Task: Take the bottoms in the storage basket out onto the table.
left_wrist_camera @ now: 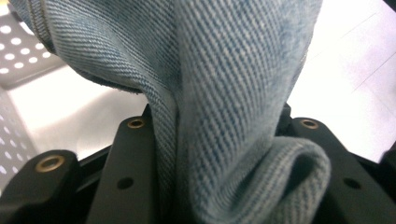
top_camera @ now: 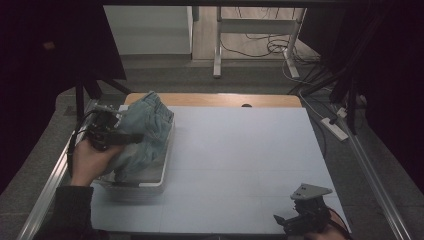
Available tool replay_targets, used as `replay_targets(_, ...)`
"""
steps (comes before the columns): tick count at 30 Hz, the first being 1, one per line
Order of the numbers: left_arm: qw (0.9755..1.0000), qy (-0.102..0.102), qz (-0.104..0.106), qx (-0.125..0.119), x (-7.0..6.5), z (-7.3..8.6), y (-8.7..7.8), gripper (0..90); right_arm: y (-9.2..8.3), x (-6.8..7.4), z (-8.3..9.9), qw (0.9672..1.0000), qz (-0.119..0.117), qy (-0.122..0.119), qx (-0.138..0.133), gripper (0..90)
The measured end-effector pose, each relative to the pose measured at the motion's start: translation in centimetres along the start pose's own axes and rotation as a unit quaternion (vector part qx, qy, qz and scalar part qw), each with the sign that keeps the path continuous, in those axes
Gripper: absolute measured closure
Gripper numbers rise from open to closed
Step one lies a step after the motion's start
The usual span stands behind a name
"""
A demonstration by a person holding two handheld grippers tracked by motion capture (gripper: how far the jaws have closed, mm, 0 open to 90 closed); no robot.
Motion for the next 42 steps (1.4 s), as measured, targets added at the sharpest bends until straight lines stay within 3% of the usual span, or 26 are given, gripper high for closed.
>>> replay_targets(6, 0.9999, 0.0, 0.011, -0.009, -0.8, -1.1, -0.4, 60.4, 0.0, 0.0, 0.0, 1.0, 0.0, 0.001, -0.001, 1.4)
replay_targets(11, 0.9998, 0.014, 0.002, -0.015, -1.4, -2.1, -0.5, 60.4, 0.0, -0.1, 0.0, 1.0, 0.0, 0.001, -0.001, 1.4)
replay_targets(22, 0.9988, 0.035, 0.005, -0.034, -3.2, -4.3, -0.8, 60.3, 0.0, -0.1, 0.0, 1.0, 0.0, 0.001, -0.002, 1.4)
replay_targets(42, 0.9967, 0.064, 0.023, -0.043, -6.5, -7.1, 0.4, 60.2, -0.1, -0.1, 0.0, 1.0, -0.001, 0.005, -0.004, 1.4)
Point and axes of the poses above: each handheld gripper's, and its own axes: y roughly forward along the jaws, z roughly out of its underside, x roughly to its left, the point moved 10 cm from there along y, roughly forward along the jaws, and after that the axes turned 12 degrees about -z, right-handed, at the moved point
